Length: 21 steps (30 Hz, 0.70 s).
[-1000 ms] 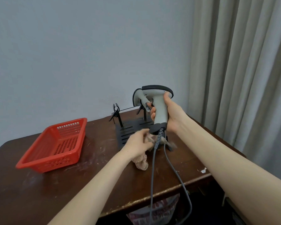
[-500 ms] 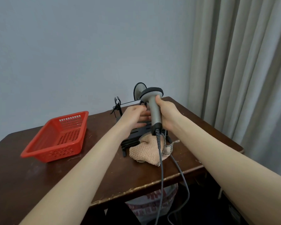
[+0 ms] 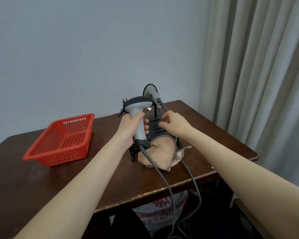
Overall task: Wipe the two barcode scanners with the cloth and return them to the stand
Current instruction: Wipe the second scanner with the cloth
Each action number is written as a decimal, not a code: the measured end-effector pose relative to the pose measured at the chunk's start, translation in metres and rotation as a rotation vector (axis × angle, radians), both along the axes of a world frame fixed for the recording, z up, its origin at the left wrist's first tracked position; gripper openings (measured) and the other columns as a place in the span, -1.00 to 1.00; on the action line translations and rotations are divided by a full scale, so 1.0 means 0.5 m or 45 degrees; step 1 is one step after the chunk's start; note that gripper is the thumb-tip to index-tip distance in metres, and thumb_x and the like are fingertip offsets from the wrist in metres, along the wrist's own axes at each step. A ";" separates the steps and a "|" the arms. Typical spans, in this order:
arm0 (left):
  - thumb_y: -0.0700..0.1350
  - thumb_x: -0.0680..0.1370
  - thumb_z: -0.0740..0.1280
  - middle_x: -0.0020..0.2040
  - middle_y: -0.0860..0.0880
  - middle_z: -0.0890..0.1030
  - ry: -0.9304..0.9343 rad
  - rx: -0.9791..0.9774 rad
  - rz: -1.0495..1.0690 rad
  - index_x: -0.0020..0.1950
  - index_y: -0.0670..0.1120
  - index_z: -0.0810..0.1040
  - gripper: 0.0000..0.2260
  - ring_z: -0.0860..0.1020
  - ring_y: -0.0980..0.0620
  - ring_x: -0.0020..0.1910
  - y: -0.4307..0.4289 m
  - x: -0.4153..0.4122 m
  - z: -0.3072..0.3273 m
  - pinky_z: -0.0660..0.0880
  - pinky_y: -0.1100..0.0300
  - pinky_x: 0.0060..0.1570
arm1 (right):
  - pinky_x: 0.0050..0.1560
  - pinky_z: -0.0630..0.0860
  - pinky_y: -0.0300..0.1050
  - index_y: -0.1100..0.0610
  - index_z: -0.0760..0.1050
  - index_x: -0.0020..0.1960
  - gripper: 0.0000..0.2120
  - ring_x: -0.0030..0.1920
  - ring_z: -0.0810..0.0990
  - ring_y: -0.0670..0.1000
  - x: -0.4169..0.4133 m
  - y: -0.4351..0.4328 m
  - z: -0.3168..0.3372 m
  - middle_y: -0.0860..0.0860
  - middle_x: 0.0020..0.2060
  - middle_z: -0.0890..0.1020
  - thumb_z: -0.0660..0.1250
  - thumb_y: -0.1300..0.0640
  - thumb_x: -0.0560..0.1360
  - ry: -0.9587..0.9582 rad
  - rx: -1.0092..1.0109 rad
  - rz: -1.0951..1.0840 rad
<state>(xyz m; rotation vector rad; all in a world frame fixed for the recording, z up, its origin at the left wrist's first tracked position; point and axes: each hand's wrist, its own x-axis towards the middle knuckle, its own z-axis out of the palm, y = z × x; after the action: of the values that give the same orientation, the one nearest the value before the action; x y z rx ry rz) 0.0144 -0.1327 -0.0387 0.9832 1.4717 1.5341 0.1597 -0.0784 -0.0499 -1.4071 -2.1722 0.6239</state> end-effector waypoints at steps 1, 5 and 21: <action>-0.17 0.55 0.29 -0.25 -0.11 0.59 0.015 0.007 -0.023 -0.11 -0.16 0.50 -0.92 0.51 0.01 -0.40 -0.002 -0.001 -0.003 0.56 0.10 -0.33 | 0.11 0.48 -0.02 0.11 0.41 0.29 -0.50 0.15 0.52 0.10 -0.001 -0.004 -0.006 0.07 0.18 0.50 0.34 -0.12 0.46 -0.115 -0.034 0.043; -0.13 0.54 0.33 -0.22 -0.11 0.66 0.013 0.024 -0.109 -0.06 -0.13 0.53 -0.92 0.53 0.02 -0.40 -0.007 -0.004 -0.011 0.56 0.15 -0.37 | -0.01 0.54 -0.06 0.13 0.41 0.18 -0.43 0.03 0.56 0.06 -0.008 -0.023 -0.032 0.01 0.01 0.52 0.45 -0.19 0.34 -0.439 -0.205 0.046; -0.11 0.49 0.40 -0.20 -0.16 0.65 -0.231 -0.047 -0.135 -0.06 -0.24 0.56 -0.81 0.62 -0.02 -0.37 0.013 -0.005 -0.011 0.62 0.12 -0.33 | -0.21 0.52 -0.15 0.15 0.56 -0.19 -0.88 -0.28 0.57 -0.01 0.045 0.039 -0.007 0.05 -0.30 0.60 0.42 0.13 0.48 1.089 -0.614 -0.021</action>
<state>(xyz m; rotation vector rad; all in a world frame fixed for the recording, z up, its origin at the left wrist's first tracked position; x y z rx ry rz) 0.0121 -0.1264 -0.0439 0.8629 1.2965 1.4742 0.1821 -0.0590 -0.0534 -1.0551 -1.3671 1.4881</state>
